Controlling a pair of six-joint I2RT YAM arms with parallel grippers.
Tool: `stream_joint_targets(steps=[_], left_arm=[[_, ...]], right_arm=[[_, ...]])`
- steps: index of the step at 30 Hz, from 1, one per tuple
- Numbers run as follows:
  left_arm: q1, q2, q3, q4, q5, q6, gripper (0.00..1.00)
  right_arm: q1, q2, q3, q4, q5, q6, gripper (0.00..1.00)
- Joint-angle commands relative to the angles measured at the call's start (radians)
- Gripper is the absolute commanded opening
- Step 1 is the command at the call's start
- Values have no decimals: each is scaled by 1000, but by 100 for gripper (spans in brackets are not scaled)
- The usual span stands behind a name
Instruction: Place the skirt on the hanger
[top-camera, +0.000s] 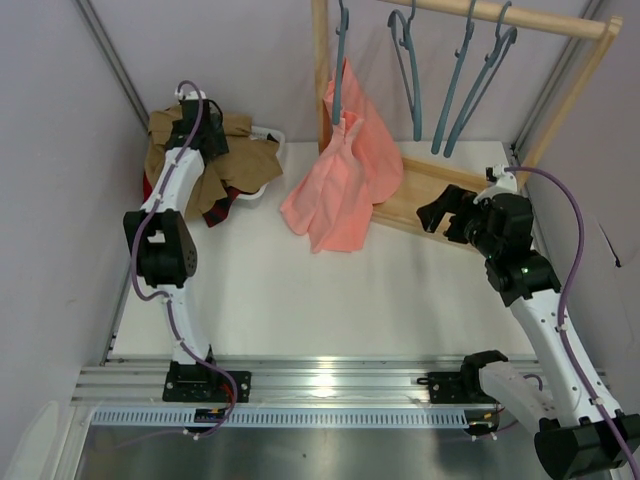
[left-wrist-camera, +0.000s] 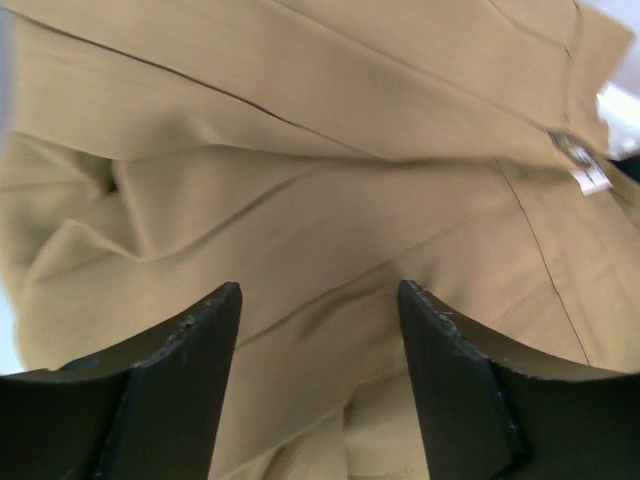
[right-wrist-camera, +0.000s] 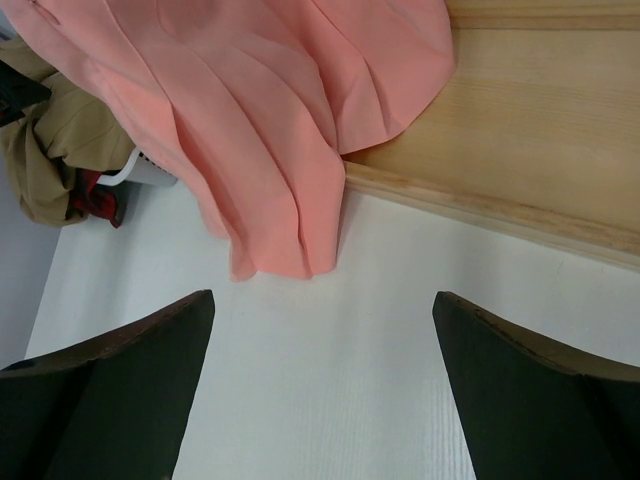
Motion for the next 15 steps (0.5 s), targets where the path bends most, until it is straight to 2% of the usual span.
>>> stream_joint_targets(steps=[1,4,6,7,8,11,15], left_arm=[[-4,-16,-13,33,75,25,73],[-4,-10,-17,33,95,26,75],[-4,-7,-26,33,94,31,61],[-4,-4,-28,31,89,32,52],[-4,0,-25,28,83,32,32],[-4,-22,0,17,68,26,0],[-4,-96,64,8,94,34,0]], right_arm=[[5,8,39,54,11,29,99],[5,8,40,61,19,35,99],[5,9,39,65,25,40,99],[5,12,39,67,25,43,100],[5,17,39,65,23,46,100],[5,20,43,68,19,52,99],[5,20,42,80,8,58,99]])
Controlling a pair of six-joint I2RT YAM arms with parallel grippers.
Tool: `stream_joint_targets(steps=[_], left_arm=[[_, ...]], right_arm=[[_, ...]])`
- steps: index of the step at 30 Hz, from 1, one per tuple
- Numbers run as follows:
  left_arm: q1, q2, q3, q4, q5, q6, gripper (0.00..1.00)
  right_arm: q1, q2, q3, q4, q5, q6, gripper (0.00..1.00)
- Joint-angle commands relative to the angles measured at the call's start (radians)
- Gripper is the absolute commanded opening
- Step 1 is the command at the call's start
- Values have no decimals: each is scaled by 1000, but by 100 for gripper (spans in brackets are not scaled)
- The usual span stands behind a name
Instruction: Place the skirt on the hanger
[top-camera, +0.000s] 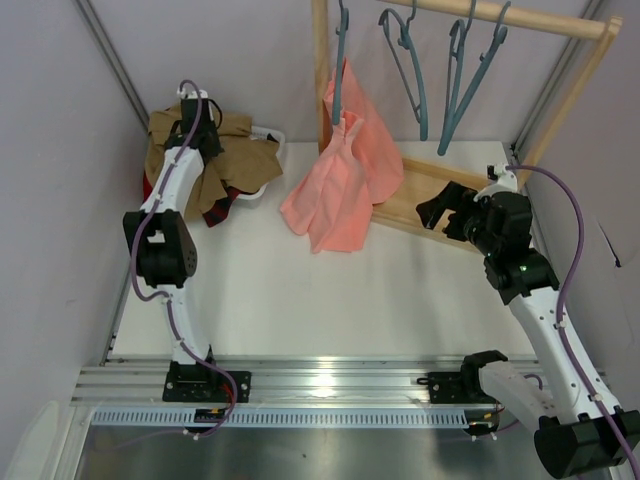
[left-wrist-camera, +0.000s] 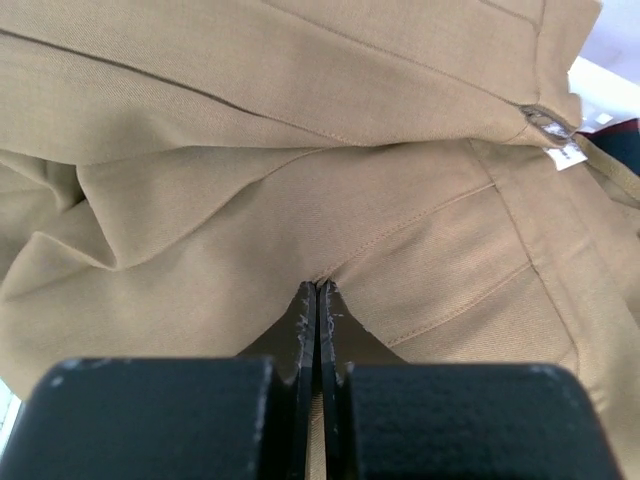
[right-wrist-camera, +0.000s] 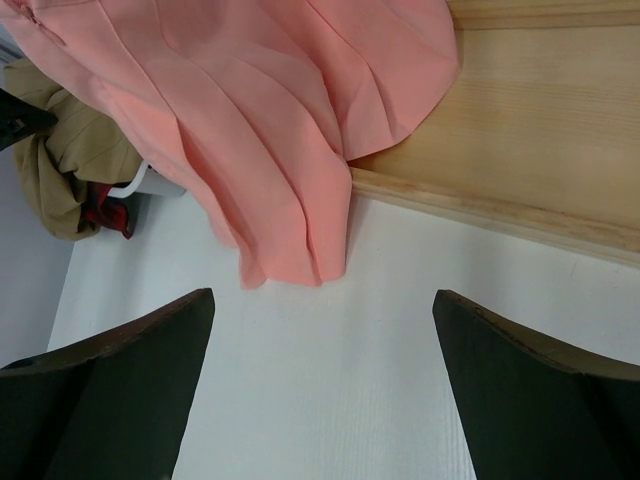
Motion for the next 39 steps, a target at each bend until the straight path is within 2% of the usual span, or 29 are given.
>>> stream_joint_targets(steps=[1,6,9,14,17,19,21,23,24,25,28,29,31,32,36,39], left_arm=[[-4,-113,124,6,40,13,0],[-11,-276,227,-33,118,19,0],[-47,-384,229,-46,133,46,0],[-206,-553,157,-80,95,95,0],[-330,-694,30,-50,45,97,0],[-384,-788,-64,-52,57,42,0],[-409,-846,-112,-63,64,-12,0],[-439,-930,-221,-82,69,-75,0],[-447,-961,-250,-83,104,-98,0],[-453,-991,-355,-82,144,-136,0],[-474,-1103,-521,-48,291,-205,0],[-487,-1121,-637,-48,316,-222,0],[-534,-1150,-711,-54,395,-256,0],[-563,-1153,-809,-57,399,-260,0],[-682,-1163,-942,-117,380,-228,0],[-703,-1146,-979,-170,487,-185,2]], right_arm=[[5,0,38,63,-4,14,99],[8,0,24,92,-42,32,100],[11,-2,24,95,-54,35,99],[17,-16,24,89,-71,37,99],[20,-40,21,72,-74,40,99],[19,-60,21,50,-70,38,99],[20,-76,23,18,-61,38,99],[19,-97,21,-2,-45,41,99],[20,-103,21,-22,-44,43,99],[19,-108,21,-32,-45,43,99],[20,-128,6,-75,-47,54,99],[19,-140,-2,-83,-48,64,99],[20,-155,-35,-101,-57,75,100],[22,-160,-48,-108,-61,83,99],[23,-194,-115,-143,-85,106,99],[32,-214,-186,-141,-84,121,100]])
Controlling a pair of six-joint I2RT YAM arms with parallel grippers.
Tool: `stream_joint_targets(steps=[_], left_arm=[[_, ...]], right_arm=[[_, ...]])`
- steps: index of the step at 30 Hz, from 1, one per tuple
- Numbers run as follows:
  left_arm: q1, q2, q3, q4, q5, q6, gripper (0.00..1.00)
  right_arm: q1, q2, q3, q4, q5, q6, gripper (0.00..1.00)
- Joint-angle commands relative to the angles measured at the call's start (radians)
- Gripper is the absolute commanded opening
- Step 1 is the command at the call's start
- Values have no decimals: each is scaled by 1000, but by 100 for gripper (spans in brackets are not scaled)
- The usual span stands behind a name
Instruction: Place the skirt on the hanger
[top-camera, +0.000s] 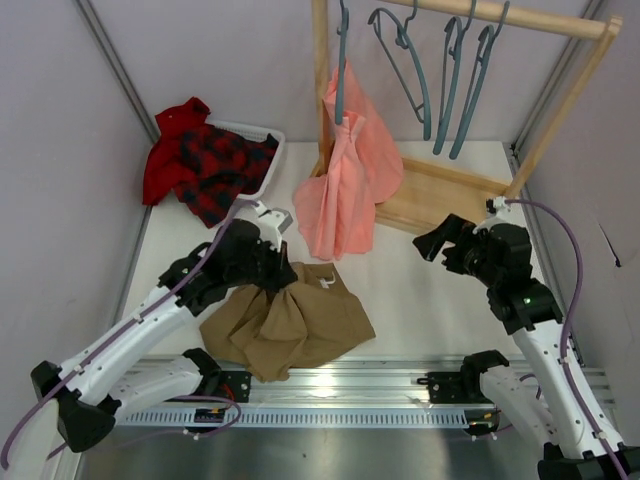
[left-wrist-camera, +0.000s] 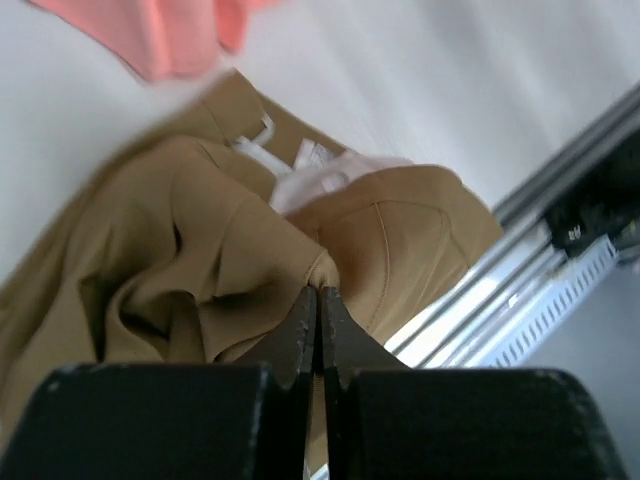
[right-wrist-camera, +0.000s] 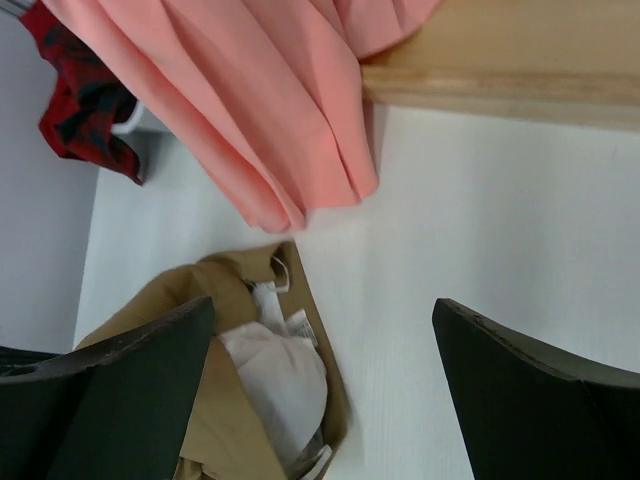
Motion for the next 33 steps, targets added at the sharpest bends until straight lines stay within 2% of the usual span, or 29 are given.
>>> stream_joint_targets(steps=[1,3,4,6,7,10,11,12,14,16,18,22,26,29,31,32,33], left_arm=[[-19,6,13,-62,136,50,5],[-28,24,51,-125,203,85,14],[-40,30,65,-173,223,123,39],[-54,50,94,-208,181,138,74],[-57,55,137,-227,156,144,99],[-57,78,214,-230,11,133,99],[-57,111,243,-224,-40,121,99],[-57,135,255,-221,-157,86,99],[-57,226,322,-224,-245,55,99],[-57,289,350,-228,-241,56,98],[-63,360,370,-213,-173,49,93],[-121,388,306,-147,-129,55,87],[-235,380,205,-69,-92,59,87],[-283,400,166,-7,-117,43,86],[-307,431,134,5,-175,26,72],[-316,438,120,12,-212,15,51],[-323,445,123,16,-232,9,36]], right_arm=[[14,-35,-73,-19,-17,52,99],[21,-46,-148,26,-19,82,99],[26,-52,-174,45,-28,116,99],[41,-54,-236,86,-37,148,100],[49,-52,-250,96,-42,168,99],[87,-52,-285,128,-51,158,99],[102,-54,-293,157,-57,147,100],[130,-51,-303,174,-68,133,99],[162,-33,-317,249,-114,90,99],[219,-7,-334,298,-123,76,99],[276,53,-340,364,-126,53,99],[356,173,-328,395,-86,43,99],[354,225,-319,297,105,141,98],[295,172,-316,261,99,201,98],[273,103,-304,217,99,211,98],[258,78,-287,197,110,211,98],[251,55,-276,173,139,208,98]])
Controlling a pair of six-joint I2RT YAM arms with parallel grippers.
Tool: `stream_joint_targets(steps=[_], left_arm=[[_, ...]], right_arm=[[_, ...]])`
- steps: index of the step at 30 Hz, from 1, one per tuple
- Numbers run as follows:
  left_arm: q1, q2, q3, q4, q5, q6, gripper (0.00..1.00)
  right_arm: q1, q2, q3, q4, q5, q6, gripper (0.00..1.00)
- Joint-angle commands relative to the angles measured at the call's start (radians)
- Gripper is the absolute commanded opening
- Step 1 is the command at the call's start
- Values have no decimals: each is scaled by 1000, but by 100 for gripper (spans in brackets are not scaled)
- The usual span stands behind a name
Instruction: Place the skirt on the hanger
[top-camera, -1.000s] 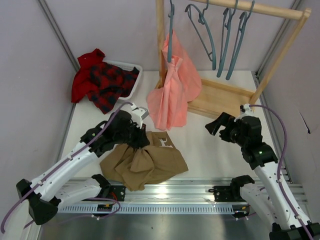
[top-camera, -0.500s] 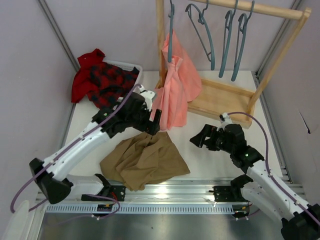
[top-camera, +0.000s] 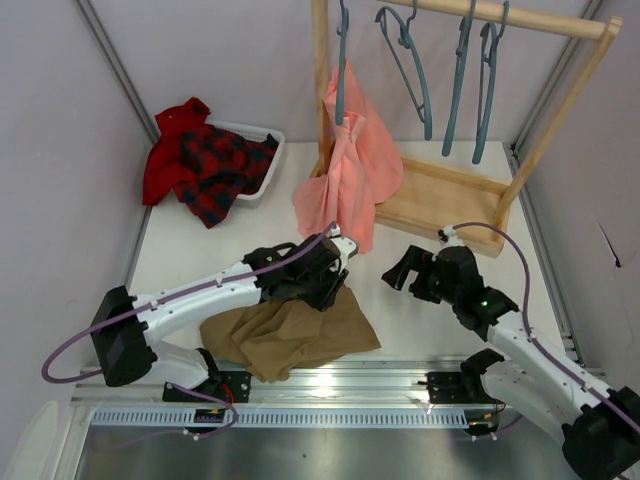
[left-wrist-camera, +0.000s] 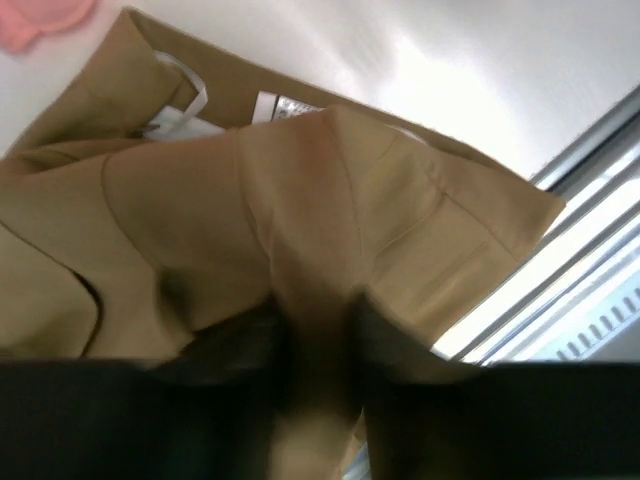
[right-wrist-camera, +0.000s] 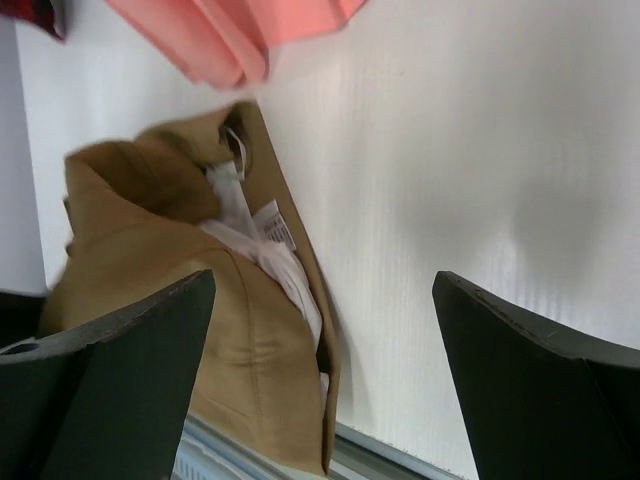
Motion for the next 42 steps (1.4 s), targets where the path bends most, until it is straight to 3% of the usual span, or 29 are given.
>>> stream_joint_targets(steps=[1,2,7,14,19,22,25,27,28,30,34,37,38,42], left_arm=[[-22,27,-2,71,-90,-32,21],[-46,26,9,74,-130,-41,0],[-184,35,228,80,-263,-35,0],[-355,133,470,344,-328,-21,0],[-352,224,589,297,-456,-18,0],[-317,224,627,222,-497,5,0],[-229,178,578,162,-504,-17,0],[-136,81,538,153,-486,-44,0],[-54,-37,452,156,-481,-46,0],[-11,-108,390,159,-468,-25,0],[21,-252,235,131,-353,54,0],[21,-371,-48,157,-236,83,0],[21,-388,-113,150,-268,48,0],[38,-387,-82,30,-369,6,0]], right_arm=[[-27,-113,66,-116,82,33,98],[-43,-132,80,-145,96,33,99],[-142,-193,217,-331,116,25,99],[-366,-158,500,-533,75,-106,99],[-481,-155,623,-631,59,-170,99],[-488,-149,642,-639,33,-182,99],[-486,-146,628,-624,12,-185,99],[-488,-144,614,-601,3,-188,99],[-488,-140,602,-574,-25,-191,99],[-486,-138,596,-564,-34,-191,99],[-486,-140,524,-486,-115,-188,99],[-486,-155,467,-426,-183,-179,99],[-486,-158,436,-415,-201,-174,99],[-488,-137,409,-392,-201,-156,99]])
